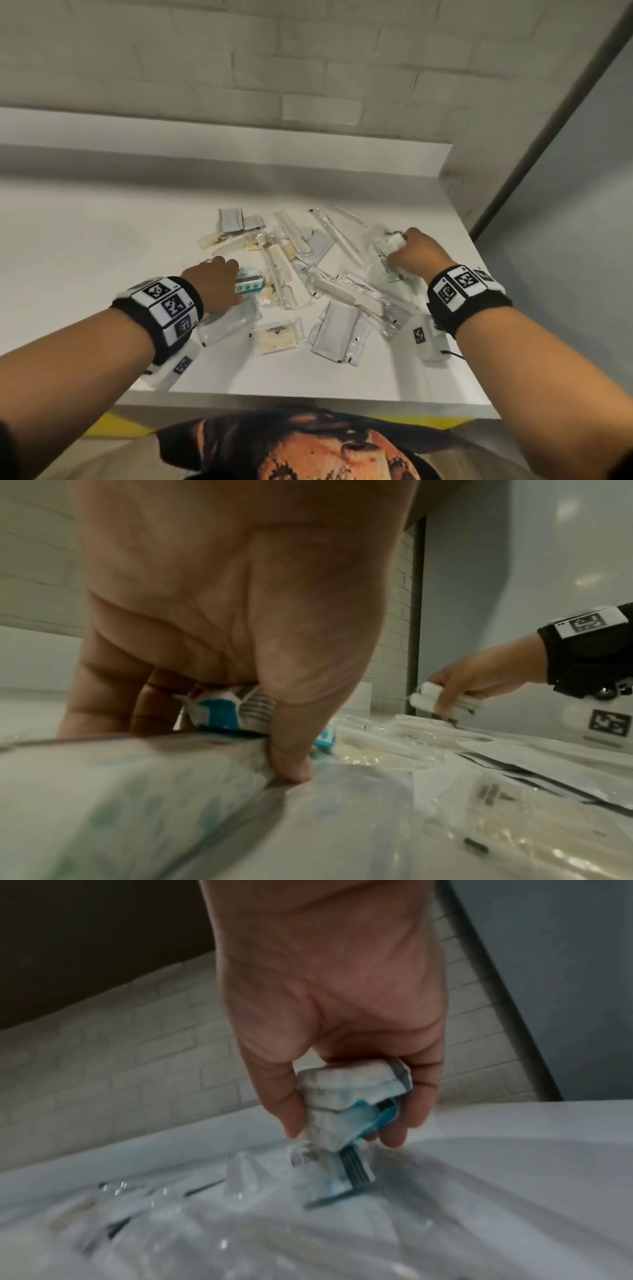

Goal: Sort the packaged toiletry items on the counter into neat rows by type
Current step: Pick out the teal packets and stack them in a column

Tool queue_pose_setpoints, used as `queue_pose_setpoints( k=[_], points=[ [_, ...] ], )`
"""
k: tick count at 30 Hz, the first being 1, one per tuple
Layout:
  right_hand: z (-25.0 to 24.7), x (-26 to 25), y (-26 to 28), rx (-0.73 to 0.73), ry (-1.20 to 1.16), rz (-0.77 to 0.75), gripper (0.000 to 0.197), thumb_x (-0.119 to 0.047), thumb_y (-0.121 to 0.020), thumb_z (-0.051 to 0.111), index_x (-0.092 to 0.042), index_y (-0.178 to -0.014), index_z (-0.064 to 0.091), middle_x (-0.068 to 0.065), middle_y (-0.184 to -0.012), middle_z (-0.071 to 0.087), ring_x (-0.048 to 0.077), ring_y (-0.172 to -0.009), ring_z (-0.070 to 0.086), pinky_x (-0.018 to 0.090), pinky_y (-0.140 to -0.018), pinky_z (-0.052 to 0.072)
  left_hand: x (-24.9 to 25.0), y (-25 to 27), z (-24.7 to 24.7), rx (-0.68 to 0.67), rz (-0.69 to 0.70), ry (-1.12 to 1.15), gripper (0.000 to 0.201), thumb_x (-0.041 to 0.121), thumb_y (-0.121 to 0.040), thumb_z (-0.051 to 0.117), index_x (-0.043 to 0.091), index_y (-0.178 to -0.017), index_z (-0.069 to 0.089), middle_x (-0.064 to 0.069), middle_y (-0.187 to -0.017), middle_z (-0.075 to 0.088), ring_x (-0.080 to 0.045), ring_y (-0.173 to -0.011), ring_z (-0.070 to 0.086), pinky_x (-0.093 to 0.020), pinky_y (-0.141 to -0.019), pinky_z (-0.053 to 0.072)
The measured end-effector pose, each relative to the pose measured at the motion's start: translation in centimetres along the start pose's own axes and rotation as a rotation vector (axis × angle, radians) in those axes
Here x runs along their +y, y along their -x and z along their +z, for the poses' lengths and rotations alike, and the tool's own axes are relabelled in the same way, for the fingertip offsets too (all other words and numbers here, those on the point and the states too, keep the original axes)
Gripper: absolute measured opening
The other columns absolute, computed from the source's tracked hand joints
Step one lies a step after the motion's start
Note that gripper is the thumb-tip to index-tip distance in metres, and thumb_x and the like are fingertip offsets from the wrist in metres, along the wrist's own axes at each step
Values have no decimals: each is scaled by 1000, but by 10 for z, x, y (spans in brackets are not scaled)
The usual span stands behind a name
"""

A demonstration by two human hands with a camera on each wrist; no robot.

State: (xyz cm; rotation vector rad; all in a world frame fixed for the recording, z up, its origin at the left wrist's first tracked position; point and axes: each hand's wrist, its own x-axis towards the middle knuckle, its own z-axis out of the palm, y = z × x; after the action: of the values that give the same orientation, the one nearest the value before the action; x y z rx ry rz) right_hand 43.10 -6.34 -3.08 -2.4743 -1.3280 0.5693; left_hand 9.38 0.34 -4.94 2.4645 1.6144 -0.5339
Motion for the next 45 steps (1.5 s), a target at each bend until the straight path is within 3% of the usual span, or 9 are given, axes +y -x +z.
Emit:
queue_pose_setpoints(
  k=[10,16,21,26,29,35,39,41,45],
  points=[
    [5,-29,-4,-14,281,-37,63,-26,-70,72,-15,-126,45,3,-96,57,24,-85,54,31,-71,45,-46,6,-21,121,36,152,62,51,-82,63,20,-132,44,-4,-125,54,-22,-110,54,-34,-88,45],
    [29,-145,49,-130,304,-513,70,-42,-77,70,-27,-138,40,-2,-126,58,18,-102,55,31,-79,45,-125,3,-27,140,99,33,56,44,-78,68,28,-127,48,2,-122,54,-22,-112,55,-36,-91,47],
    [117,-230,82,-257,493,-834,52,-61,-81,57,-28,-120,47,-2,-113,62,22,-96,58,34,-74,47,-172,-1,-10,96,117,169,79,35,-75,73,27,-142,32,-1,-131,48,-24,-117,53,-38,-98,44],
    [124,-262,41,-91,594,-639,83,-54,-72,70,-25,-141,33,7,-131,49,28,-117,46,41,-95,41,-225,-11,2,57,103,209,72,39,-71,72,27,-134,40,3,-128,51,-20,-113,54,-37,-96,45],
    [129,-299,45,-68,500,-731,99,-53,-63,77,-28,-145,28,2,-133,44,25,-122,40,39,-100,35,-234,-16,7,78,175,314,71,46,-66,75,30,-127,43,9,-122,55,-15,-107,56,-35,-91,47],
    [180,-333,61,-260,490,-669,51,-25,-69,74,-22,-110,43,0,-98,62,19,-80,55,32,-62,43,-226,-18,10,113,311,341,57,37,-73,74,25,-119,43,5,-107,62,-18,-93,57,-32,-78,48],
    [158,-338,46,-585,238,-435,23,-24,-80,74,-19,-97,59,-6,-84,62,14,-74,58,27,-64,46,-252,-18,-2,-85,332,293,29,46,-88,57,24,-106,58,10,-98,61,-16,-90,57,-32,-77,46],
    [158,-342,42,-544,231,-385,4,-19,-87,66,-16,-89,68,-1,-83,70,13,-68,61,24,-62,49,-263,-28,-8,-79,304,256,29,46,-95,47,22,-91,62,5,-88,63,-17,-83,57,-31,-69,42],
    [161,-344,30,-302,419,-400,19,-13,-90,56,-20,-96,72,-5,-100,70,12,-83,57,25,-70,44,-280,-46,-9,86,205,267,33,45,-95,48,19,-87,67,0,-88,65,-20,-84,58,-33,-69,45]
  ],
)
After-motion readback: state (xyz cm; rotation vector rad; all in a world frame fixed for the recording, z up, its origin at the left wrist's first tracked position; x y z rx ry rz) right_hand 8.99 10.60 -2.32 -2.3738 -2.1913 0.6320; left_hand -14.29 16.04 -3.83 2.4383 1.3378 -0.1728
